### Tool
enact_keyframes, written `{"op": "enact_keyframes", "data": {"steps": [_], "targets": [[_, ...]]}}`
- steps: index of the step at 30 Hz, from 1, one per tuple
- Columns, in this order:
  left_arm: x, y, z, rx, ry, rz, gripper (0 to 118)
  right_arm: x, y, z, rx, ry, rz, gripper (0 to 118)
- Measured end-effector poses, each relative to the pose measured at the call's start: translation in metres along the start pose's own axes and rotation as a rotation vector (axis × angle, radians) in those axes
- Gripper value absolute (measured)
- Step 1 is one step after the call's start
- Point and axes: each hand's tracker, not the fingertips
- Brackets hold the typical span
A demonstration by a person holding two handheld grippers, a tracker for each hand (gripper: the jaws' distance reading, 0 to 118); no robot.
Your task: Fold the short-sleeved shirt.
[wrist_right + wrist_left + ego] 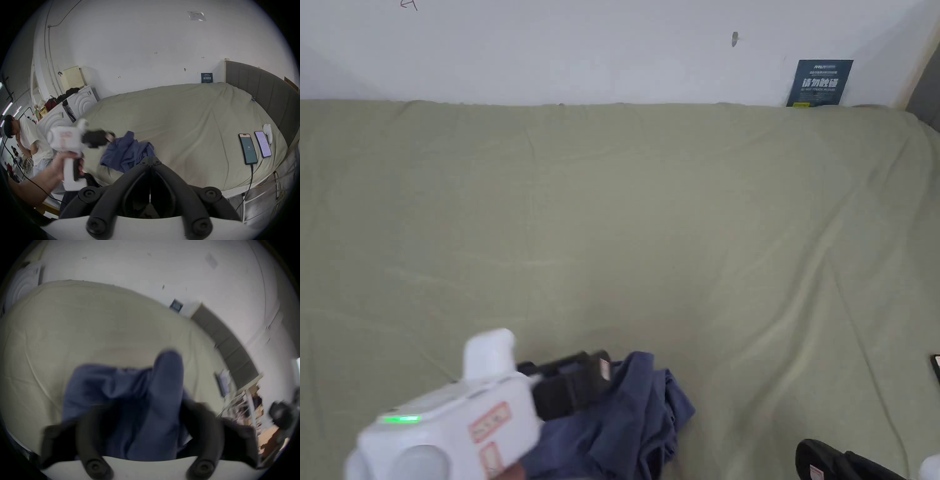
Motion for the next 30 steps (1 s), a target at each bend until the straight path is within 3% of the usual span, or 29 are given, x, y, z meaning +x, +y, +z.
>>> {"op": "enact_keyframes", "data": {"steps": [4, 5, 6, 7, 8, 9, 12, 15, 18, 19, 22, 24, 26, 28, 29, 30], "targets": [[-0.016, 0.036, 0.037, 0.013, 0.103, 0.023, 112, 0.002, -0.001, -0.009, -0.006, 0.013, -0.008, 0], [-0.024, 0.035, 0.034, -0.043, 0.107, 0.061, 110, 0.003, -0.001, -0.011, -0.012, 0.023, -0.02, 0], [-0.034, 0.027, 0.024, -0.087, 0.091, 0.104, 98, 0.003, -0.002, -0.012, -0.016, 0.029, -0.029, 0], [-0.036, 0.019, 0.015, -0.093, 0.049, 0.164, 73, 0.002, -0.002, -0.014, -0.017, 0.031, -0.031, 0], [-0.035, 0.005, 0.003, -0.103, 0.029, 0.231, 24, 0.001, -0.002, -0.015, -0.019, 0.032, -0.033, 0], [-0.03, -0.012, -0.013, -0.157, 0.007, 0.258, 6, 0.0, -0.002, -0.017, -0.021, 0.031, -0.034, 0], [0.006, -0.061, -0.074, -0.364, -0.134, 0.228, 6, -0.002, 0.002, -0.021, -0.036, 0.018, -0.037, 0], [0.035, -0.093, -0.118, -0.423, -0.113, 0.142, 6, -0.006, 0.01, -0.025, -0.028, 0.016, -0.023, 0], [0.027, -0.093, -0.131, -0.399, -0.115, 0.257, 6, -0.01, 0.017, -0.052, -0.074, 0.095, -0.017, 0], [0.026, -0.086, -0.124, -0.392, -0.11, 0.235, 6, -0.013, 0.017, -0.068, -0.1, 0.128, -0.02, 0], [0.029, -0.056, -0.079, -0.282, -0.134, 0.06, 6, -0.012, 0.007, -0.14, -0.2, 0.28, -0.132, 0], [0.019, -0.039, -0.046, -0.246, -0.13, 0.087, 16, -0.004, -0.01, -0.198, -0.277, 0.439, -0.259, 0], [0.0, -0.028, -0.019, -0.222, -0.074, 0.114, 40, 0.009, -0.029, -0.234, -0.313, 0.449, -0.31, 0], [-0.026, -0.02, -0.003, -0.211, -0.039, 0.129, 87, 0.019, -0.042, -0.254, -0.393, 0.35, -0.291, 0], [-0.039, -0.019, 0.002, -0.203, -0.006, 0.133, 107, 0.026, -0.046, -0.253, -0.375, 0.379, -0.316, 0], [-0.05, -0.017, 0.005, -0.212, 0.028, 0.152, 111, 0.03, -0.044, -0.247, -0.336, 0.42, -0.383, 0]]}}
